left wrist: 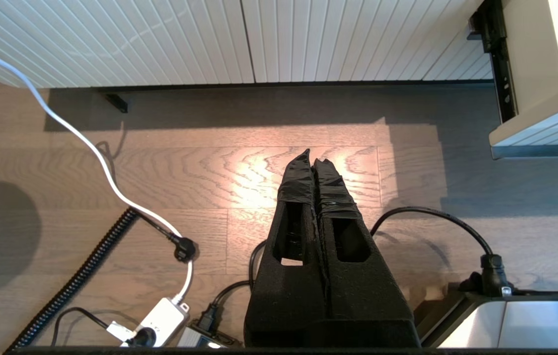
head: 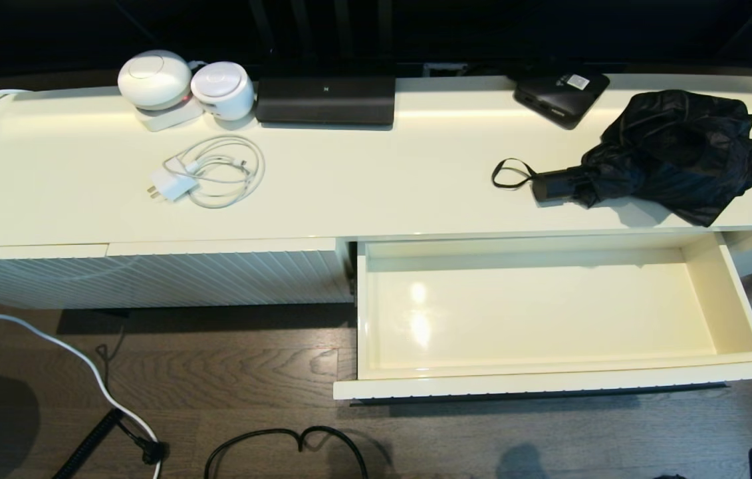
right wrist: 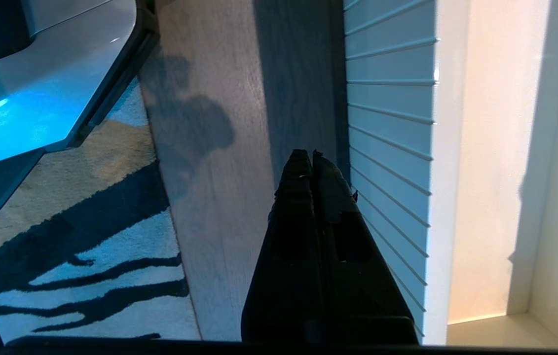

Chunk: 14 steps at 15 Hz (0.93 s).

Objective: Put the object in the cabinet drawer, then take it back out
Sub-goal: Close the drawer

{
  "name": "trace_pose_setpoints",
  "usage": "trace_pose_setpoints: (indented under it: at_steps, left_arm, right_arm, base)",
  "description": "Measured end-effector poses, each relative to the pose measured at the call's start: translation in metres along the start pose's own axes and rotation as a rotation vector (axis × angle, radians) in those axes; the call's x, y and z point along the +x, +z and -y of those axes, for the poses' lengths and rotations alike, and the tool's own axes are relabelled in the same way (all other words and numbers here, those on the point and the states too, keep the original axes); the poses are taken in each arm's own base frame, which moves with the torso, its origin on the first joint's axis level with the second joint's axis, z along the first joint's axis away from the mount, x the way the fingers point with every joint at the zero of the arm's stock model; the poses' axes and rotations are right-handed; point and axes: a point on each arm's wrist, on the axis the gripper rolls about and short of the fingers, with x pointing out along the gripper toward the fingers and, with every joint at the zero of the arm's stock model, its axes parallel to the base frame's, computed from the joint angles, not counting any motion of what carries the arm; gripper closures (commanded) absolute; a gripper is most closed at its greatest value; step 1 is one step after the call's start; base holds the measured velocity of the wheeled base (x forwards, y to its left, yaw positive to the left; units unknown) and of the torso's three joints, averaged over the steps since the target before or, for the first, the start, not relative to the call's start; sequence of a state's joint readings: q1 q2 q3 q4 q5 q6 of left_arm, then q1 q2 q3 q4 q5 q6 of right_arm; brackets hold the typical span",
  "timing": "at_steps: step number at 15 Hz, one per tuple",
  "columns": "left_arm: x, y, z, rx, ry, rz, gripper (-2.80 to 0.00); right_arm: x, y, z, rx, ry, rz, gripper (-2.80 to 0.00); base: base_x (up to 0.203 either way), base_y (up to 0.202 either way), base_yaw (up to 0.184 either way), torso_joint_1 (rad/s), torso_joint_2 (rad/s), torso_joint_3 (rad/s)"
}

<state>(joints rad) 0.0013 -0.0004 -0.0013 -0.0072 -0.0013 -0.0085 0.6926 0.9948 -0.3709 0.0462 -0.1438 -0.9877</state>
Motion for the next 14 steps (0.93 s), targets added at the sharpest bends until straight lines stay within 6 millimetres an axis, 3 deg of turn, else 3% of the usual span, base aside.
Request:
trace_pose_setpoints:
  at_steps: [10, 14]
  left_arm:
    - [0.000, 0.000, 0.000, 0.000, 0.000, 0.000, 0.00]
    - [0.000, 0.000, 0.000, 0.000, 0.000, 0.000, 0.00]
  right_arm:
    - [0.046, 0.020, 0.023, 0.016, -0.073, 0.014, 0.00]
    - [0.055, 0.024, 0.029, 0.021, -0.141, -0.018, 0.00]
  base:
    - [0.000, 0.000, 0.000, 0.000, 0.00, 0.000]
    - [0.000, 0.000, 0.000, 0.000, 0.00, 0.000]
